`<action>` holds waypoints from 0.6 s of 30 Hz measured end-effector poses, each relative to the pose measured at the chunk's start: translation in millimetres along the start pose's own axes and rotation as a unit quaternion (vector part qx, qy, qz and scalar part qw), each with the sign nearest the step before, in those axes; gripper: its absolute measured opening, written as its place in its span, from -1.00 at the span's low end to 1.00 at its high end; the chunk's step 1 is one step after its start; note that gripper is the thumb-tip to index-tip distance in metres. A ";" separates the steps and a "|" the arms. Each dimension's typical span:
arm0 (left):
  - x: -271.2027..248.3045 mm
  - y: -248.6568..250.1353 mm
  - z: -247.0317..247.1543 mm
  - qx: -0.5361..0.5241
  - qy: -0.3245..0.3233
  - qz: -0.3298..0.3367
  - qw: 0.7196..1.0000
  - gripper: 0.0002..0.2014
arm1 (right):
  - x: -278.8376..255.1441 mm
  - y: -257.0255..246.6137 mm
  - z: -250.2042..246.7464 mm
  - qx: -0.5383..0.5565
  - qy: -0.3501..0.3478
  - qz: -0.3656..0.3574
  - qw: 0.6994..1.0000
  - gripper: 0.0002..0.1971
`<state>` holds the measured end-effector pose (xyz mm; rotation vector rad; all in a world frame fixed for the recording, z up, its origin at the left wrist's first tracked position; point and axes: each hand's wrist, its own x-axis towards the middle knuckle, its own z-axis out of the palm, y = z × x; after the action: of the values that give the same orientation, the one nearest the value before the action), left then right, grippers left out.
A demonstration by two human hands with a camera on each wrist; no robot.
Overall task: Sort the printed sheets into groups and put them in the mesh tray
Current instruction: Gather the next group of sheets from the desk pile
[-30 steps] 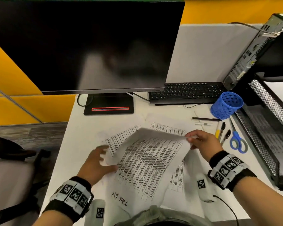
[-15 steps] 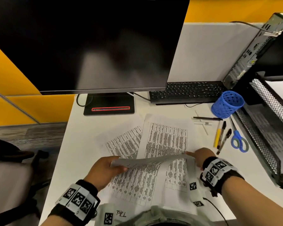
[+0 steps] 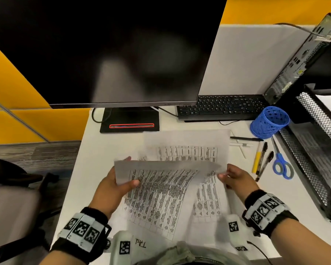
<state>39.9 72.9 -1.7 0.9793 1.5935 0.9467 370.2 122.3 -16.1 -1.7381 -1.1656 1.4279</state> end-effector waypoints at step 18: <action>-18.6 -10.5 -18.2 -0.097 -0.138 -0.027 0.985 -0.23 | 44.5 8.3 62.3 -0.150 -0.066 0.081 0.983 -0.65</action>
<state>23.9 49.8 -1.5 0.8850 1.2654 0.8709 313.7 153.6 -58.0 -2.0076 -1.3966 1.5474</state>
